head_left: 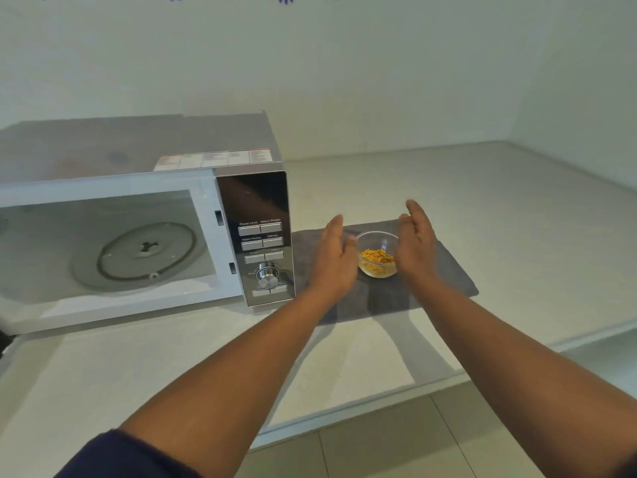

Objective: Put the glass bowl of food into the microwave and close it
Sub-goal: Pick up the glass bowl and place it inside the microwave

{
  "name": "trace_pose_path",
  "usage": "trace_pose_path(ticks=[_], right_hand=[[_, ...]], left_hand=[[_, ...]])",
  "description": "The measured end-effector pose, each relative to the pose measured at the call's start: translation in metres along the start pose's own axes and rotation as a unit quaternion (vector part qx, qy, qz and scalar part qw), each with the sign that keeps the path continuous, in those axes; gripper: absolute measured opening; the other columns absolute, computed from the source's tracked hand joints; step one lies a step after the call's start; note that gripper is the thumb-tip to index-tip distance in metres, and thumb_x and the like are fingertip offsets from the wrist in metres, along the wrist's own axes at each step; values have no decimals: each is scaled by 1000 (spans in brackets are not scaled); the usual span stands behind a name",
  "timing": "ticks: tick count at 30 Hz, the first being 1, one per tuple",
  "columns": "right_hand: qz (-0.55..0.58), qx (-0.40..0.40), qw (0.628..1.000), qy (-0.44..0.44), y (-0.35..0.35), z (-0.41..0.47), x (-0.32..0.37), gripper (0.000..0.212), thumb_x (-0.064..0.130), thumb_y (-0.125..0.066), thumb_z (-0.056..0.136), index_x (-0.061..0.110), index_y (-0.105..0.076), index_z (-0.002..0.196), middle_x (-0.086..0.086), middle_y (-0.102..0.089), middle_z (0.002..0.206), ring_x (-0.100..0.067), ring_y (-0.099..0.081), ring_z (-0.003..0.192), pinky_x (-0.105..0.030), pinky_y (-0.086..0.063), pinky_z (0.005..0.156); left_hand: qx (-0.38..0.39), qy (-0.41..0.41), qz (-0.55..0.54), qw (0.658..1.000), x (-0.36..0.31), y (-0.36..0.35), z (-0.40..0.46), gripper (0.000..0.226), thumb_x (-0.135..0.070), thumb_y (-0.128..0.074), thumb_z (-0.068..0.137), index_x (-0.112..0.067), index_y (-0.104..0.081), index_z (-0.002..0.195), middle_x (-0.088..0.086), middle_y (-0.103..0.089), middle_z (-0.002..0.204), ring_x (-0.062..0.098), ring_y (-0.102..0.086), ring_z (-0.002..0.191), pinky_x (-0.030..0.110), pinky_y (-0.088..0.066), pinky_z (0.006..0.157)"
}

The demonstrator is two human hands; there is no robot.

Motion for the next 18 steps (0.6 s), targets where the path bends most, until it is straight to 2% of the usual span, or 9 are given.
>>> trace_pose_path(ticks=[1,3,5,7,10,14,16,18], right_hand=[[36,-6,998,-50,3,3,-13,46,25,-42,108,18,-45,153,3,-43,159,-13,-37,148,-26,-28,117],[79,-14,989,-127,5,7,-36,45,27,-44,107,21,-48,151,5,-48,156,-12,-43,142,-26,-33,111],[110,-23,977,-182,5,11,-53,43,29,-47,106,22,-53,148,3,-53,151,-14,-49,135,-30,-39,109],[125,-21,968,-217,3,16,-66,42,31,-47,105,19,-56,144,1,-57,145,-18,-53,131,-34,-43,107],[141,-10,961,-237,0,22,-79,42,31,-49,103,14,-59,140,1,-60,133,-20,-56,126,-36,-45,103],[142,-13,959,-243,-3,29,-88,41,30,-51,103,13,-61,138,-3,-62,139,-20,-57,126,-32,-44,100],[143,-9,958,-247,-6,30,-92,39,29,-51,103,12,-62,137,-6,-64,137,-21,-59,124,-27,-46,87],[148,0,956,-253,-9,30,-93,38,29,-49,104,13,-61,137,-5,-64,135,-19,-61,120,-23,-45,78]], left_hand=[[-5,56,-46,997,11,-7,6,55,-28,-40,107,-20,-27,160,1,-27,166,17,-25,153,41,-25,125],[-13,127,-104,986,27,-18,16,54,-30,-41,106,-22,-30,159,0,-32,164,19,-31,150,43,-28,123],[-21,172,-150,973,37,-28,27,51,-31,-40,106,-22,-35,156,-1,-38,161,20,-35,147,36,-31,118],[-26,199,-190,961,43,-37,37,48,-30,-40,106,-22,-40,154,0,-42,157,20,-40,142,29,-33,106],[-36,216,-221,950,50,-50,48,45,-27,-41,105,-20,-47,149,2,-49,150,16,-47,127,28,-34,97],[-46,227,-236,944,57,-61,54,42,-28,-43,105,-21,-52,145,1,-55,144,14,-49,118,27,-37,94],[-49,232,-239,942,59,-67,54,40,-32,-44,104,-22,-55,141,1,-58,140,15,-53,116,28,-40,94],[-39,234,-239,942,60,-72,53,41,-36,-44,104,-22,-56,140,3,-60,138,19,-56,122,34,-44,103]])
Point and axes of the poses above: each hand's wrist, its own z-axis towards the middle knuckle, its own y-axis out of the back of the hand, x = y × z, the point moved 5 cm from there along z, towards the middle knuckle
